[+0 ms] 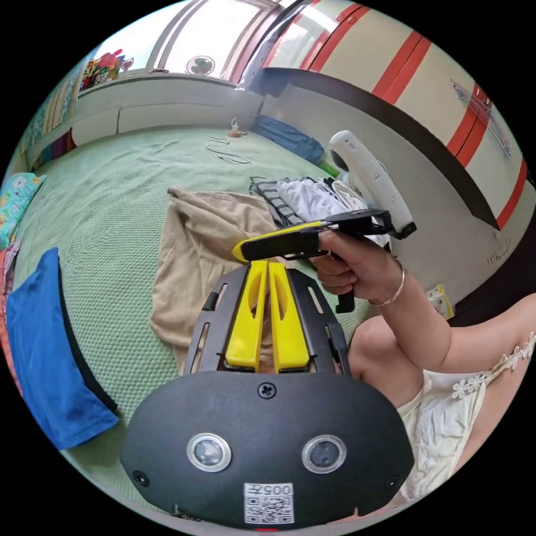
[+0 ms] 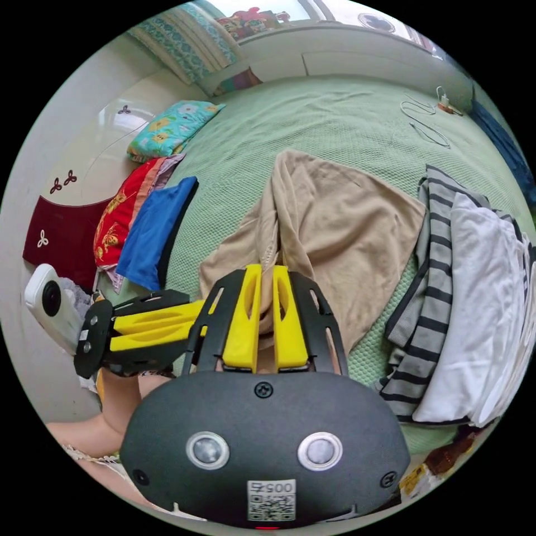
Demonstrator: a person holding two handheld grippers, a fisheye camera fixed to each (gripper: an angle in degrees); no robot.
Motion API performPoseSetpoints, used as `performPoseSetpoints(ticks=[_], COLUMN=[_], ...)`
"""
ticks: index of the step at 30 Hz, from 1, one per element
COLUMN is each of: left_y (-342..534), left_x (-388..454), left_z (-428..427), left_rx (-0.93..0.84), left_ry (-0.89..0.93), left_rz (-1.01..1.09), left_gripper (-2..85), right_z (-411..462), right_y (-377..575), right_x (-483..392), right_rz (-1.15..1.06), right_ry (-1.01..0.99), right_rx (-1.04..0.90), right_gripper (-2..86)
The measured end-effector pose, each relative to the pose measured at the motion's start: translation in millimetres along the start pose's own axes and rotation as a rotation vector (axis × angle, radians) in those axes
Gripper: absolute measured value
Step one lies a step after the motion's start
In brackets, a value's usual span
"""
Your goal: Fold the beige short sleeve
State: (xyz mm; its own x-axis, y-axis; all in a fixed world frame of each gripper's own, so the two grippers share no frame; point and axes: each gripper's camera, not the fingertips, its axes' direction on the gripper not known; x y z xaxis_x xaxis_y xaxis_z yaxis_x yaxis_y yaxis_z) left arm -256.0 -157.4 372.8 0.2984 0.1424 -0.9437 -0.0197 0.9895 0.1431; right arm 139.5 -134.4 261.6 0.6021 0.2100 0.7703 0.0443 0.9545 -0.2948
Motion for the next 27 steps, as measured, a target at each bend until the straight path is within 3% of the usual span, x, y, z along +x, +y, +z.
performPoseSetpoints(ticks=[3,7,12,15,20,27], left_y=[4,6,2,-3,-9,-14], left_x=[-31,-66,-67,-57,-46,-36], left_z=[3,25,68,82,94,101], left_rx=[-0.033,-0.118,-0.225,-0.258,-0.279,-0.291], left_ry=[-0.180,-0.183,-0.162,-0.214,-0.250,-0.290], left_rz=[-0.132,-0.234,-0.212,-0.183,-0.166,-0.165], left_gripper=[8.5,13.9,14.1,13.5,12.0,11.0], right_z=[-6,-3,31,51,54,9], right_y=[7,15,7,1,2,27], right_x=[-16,-41,-50,-55,-70,-74], right_rz=[-0.068,-0.151,-0.148,-0.154,-0.178,-0.090], right_ry=[0.113,0.271,0.212,0.246,0.201,0.429], right_rx=[0.050,0.097,-0.014,-0.062,-0.055,0.070], right_gripper=[4.1,11.9,14.2,13.2,2.2,0.4])
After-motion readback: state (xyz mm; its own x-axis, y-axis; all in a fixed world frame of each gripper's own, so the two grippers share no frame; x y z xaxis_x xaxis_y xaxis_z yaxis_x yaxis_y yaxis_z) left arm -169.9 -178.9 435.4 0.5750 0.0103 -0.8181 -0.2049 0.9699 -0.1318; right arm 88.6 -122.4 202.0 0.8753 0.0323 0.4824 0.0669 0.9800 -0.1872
